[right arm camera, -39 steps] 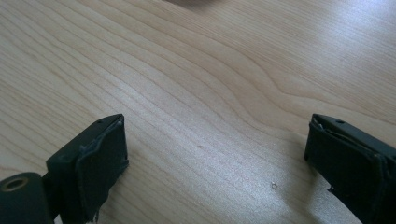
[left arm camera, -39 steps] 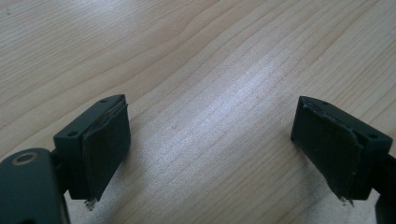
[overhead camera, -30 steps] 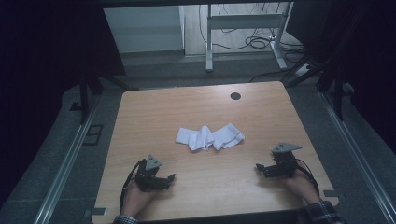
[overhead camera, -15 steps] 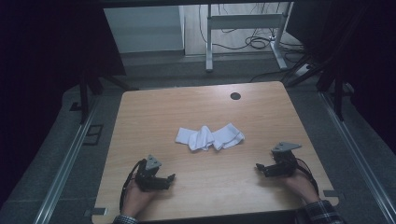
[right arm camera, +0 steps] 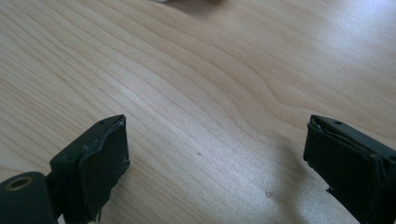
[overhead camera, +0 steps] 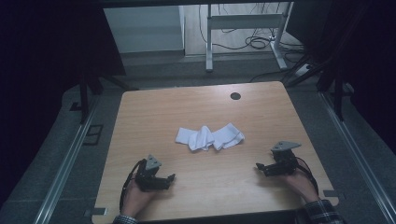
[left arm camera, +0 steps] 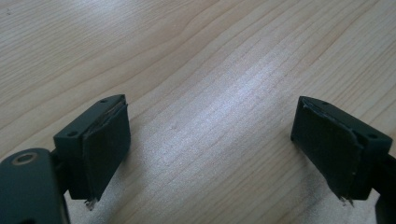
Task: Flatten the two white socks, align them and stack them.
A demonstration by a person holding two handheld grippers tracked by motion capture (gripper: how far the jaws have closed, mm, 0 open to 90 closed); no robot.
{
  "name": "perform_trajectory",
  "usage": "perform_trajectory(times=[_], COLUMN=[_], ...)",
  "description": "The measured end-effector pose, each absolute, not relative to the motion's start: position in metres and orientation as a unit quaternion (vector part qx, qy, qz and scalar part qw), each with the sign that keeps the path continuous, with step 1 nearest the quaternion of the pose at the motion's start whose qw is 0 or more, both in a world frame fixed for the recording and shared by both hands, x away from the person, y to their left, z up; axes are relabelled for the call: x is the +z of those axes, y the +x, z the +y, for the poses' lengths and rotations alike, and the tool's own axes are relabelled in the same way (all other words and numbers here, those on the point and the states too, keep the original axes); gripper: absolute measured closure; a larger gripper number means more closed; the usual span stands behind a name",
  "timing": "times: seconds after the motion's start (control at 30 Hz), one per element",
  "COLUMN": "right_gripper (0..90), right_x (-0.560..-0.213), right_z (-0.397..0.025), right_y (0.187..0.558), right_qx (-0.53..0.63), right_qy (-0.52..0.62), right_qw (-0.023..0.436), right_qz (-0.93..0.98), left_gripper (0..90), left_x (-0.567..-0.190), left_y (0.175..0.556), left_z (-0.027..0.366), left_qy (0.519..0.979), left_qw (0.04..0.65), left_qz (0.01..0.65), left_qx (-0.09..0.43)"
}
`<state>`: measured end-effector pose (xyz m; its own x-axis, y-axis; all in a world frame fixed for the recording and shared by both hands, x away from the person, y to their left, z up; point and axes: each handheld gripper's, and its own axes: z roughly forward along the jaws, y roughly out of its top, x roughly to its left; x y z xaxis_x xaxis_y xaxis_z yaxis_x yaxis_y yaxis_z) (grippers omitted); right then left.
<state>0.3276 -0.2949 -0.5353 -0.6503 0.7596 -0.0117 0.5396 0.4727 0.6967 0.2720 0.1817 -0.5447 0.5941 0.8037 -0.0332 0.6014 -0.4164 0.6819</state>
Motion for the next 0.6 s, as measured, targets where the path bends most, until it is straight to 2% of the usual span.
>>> perform_trajectory(times=[0.6], right_gripper=[6.8], right_x=[-0.520], right_z=[-0.284], right_y=[0.335], right_qx=[0.354], right_qy=[0.394], right_qw=[0.137], right_qz=[0.837], left_gripper=[11.9], left_x=[-0.545], left_y=[0.272], left_z=[0.182], left_qy=[0.828], left_qw=[0.334], left_qz=[0.424], left_qx=[0.151])
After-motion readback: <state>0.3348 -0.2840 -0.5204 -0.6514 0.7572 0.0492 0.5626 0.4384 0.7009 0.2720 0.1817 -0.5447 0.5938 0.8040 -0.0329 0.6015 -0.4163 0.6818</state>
